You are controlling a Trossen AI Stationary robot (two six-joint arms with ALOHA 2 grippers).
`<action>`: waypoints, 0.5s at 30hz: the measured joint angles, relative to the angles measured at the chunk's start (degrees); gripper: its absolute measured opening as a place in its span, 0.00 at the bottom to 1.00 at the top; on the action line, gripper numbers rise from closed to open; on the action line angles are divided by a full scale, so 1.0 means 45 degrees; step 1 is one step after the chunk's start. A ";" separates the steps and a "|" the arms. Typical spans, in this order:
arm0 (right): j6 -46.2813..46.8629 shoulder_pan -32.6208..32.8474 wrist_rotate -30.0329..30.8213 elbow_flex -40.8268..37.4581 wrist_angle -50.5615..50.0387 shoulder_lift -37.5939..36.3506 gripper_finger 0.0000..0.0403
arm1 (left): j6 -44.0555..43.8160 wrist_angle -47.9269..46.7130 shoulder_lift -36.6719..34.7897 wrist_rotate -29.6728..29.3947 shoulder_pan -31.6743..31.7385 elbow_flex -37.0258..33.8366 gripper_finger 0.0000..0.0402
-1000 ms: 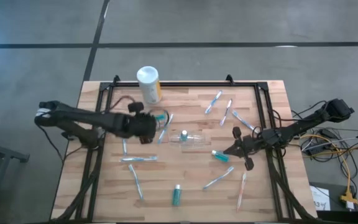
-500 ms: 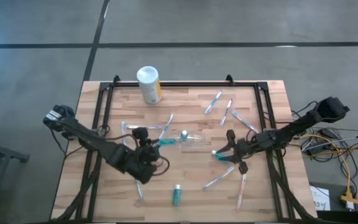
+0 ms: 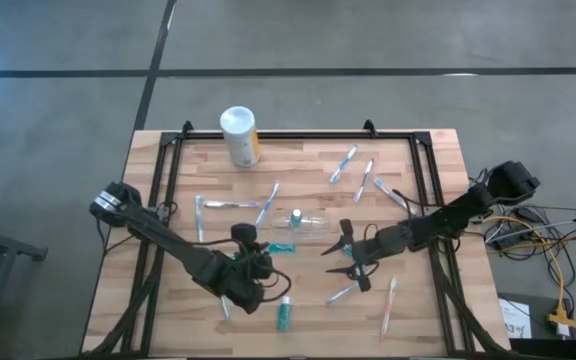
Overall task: Pick & Place toothbrushing station
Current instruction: Put the mouthwash into the transparent organizer
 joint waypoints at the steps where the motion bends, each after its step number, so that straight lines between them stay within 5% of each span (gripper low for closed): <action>1: -0.0105 0.0077 0.0137 0.0084 -0.0165 -0.0004 0.51 | -0.0025 -0.0005 0.0010 0.0039 0.0000 0.0000 0.20; 11: -0.1974 0.1651 0.2788 0.0153 -0.0423 -0.0294 0.45 | -0.0309 0.1383 -0.0039 0.3186 -0.0029 0.0000 0.01; 15: -0.2395 0.2019 0.3975 0.0191 -0.0433 -0.0343 0.43 | -0.0442 0.1519 -0.0064 0.3361 -0.0039 0.0064 0.01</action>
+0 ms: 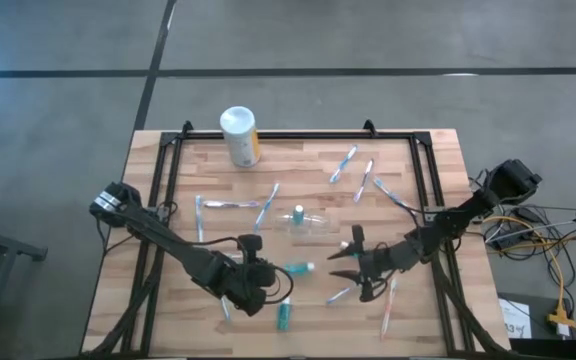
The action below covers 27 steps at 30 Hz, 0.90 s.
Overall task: Pick & Place toothbrushing station
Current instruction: Put the mouthwash into the transparent organizer
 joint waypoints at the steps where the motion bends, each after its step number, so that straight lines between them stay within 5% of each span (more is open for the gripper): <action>1: 0.0008 0.0006 0.0051 0.0000 -0.0081 0.0000 0.42 | -0.0035 0.0000 -0.0034 0.0000 0.0000 0.0004 0.01; 15: 0.0384 0.0001 -0.0002 0.0000 -0.0747 -0.0010 0.37 | -0.0564 0.0280 -0.0171 0.0825 -0.0044 -0.0103 0.08; 24: 0.0733 0.0001 -0.0025 0.0000 -0.0940 -0.0202 0.36 | 0.0125 0.2511 0.1042 0.3479 0.0022 0.0054 0.17; 27: 0.1066 0.0002 -0.0038 0.0000 -0.1492 -0.0400 0.36 | 0.1966 0.1954 0.1739 0.3677 0.0085 0.0585 0.22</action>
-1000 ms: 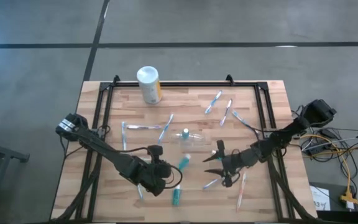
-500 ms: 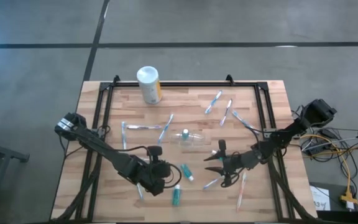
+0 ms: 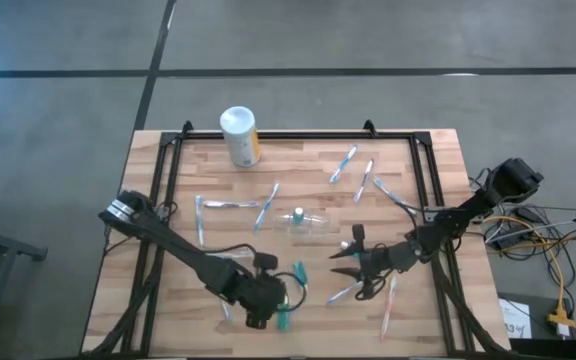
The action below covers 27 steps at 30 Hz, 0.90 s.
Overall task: Pick & Place toothbrushing station
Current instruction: Put the mouthwash into the transparent organizer
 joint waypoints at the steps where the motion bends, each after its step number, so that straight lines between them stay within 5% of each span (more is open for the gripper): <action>1: 0.0097 0.0005 -0.0015 0.0000 -0.0213 -0.0121 0.36 | 0.0823 -0.0239 0.0250 -0.0020 0.0007 0.0335 0.24; 13: 0.1949 0.0285 -0.0285 -0.0045 -0.3070 -0.1704 0.35 | 0.9769 -0.3418 0.3727 -0.2102 0.0844 0.5318 0.41; 19: 0.2402 0.0397 -0.1014 -0.0068 -0.3598 -0.1800 0.36 | 1.2097 -0.4176 0.4604 -0.2452 0.1654 0.5617 0.43; 27: 0.2577 0.0421 -0.1159 -0.0141 -0.3855 -0.1766 0.33 | 1.4029 -0.4290 0.4620 -0.1304 0.2122 0.5355 0.43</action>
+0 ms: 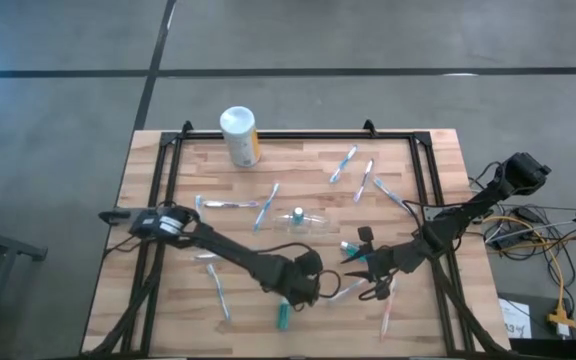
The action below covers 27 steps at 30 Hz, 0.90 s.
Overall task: Pick & Place toothbrushing station
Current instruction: Put the mouthwash into the transparent organizer
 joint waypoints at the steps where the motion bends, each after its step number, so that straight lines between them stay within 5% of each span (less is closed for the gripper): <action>1: 0.0000 0.0000 -0.0004 -0.0017 0.0000 0.0000 0.33 | 0.0199 0.0020 0.0000 0.0388 0.0044 -0.0029 0.43; 18: 0.0397 0.0000 0.0020 -0.0125 0.0068 0.0005 0.32 | 0.1058 0.1512 -0.0034 0.3310 0.0843 -0.0792 0.43; 27: 0.0411 0.0000 0.0038 -0.0375 0.0059 0.0015 0.30 | 0.0851 0.1939 -0.0087 0.3625 0.0877 -0.1215 0.35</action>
